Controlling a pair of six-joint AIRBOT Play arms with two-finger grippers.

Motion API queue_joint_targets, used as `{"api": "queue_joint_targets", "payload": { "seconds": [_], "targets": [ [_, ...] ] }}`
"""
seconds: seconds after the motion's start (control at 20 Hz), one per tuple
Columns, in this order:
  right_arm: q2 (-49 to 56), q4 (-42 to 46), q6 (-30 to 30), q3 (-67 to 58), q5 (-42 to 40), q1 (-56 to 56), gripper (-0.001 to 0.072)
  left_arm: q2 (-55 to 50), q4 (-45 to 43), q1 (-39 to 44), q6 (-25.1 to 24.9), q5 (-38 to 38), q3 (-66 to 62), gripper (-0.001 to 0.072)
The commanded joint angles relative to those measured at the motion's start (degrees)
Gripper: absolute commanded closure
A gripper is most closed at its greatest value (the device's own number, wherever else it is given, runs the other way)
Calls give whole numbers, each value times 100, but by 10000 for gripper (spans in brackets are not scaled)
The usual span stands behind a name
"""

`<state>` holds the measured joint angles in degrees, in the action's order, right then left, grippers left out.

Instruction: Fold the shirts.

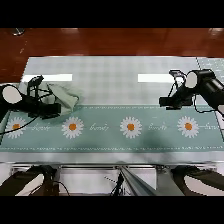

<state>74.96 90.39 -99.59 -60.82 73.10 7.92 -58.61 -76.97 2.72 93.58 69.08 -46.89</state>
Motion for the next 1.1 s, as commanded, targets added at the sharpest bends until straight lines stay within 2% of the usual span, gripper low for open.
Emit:
{"api": "queue_joint_targets", "payload": {
  "seconds": [0.0, 0.75, 0.9, 0.95, 1.0, 1.05],
  "targets": [
    [4, -2, 0, -7, 2, -2, 690, -2, -2, 4, -2, -2, 2, 681],
    [4, -2, 0, -7, 2, -2, 690, -2, -2, 4, -2, -20, 2, 681],
    [4, -13, -33, -7, -328, -2, 690, -48, -31, 4, -37, -787, 7, 680],
    [4, -28, -66, -7, -415, -2, 689, -90, -114, 4, -190, -1300, 4, 638],
    [11, 4, -155, -7, -461, -2, 653, -136, -142, 4, -326, -1805, 4, 349],
    [11, 72, -446, -4, -522, -9, 341, -184, -155, 4, -391, -2280, 0, 15]
  ]
}}
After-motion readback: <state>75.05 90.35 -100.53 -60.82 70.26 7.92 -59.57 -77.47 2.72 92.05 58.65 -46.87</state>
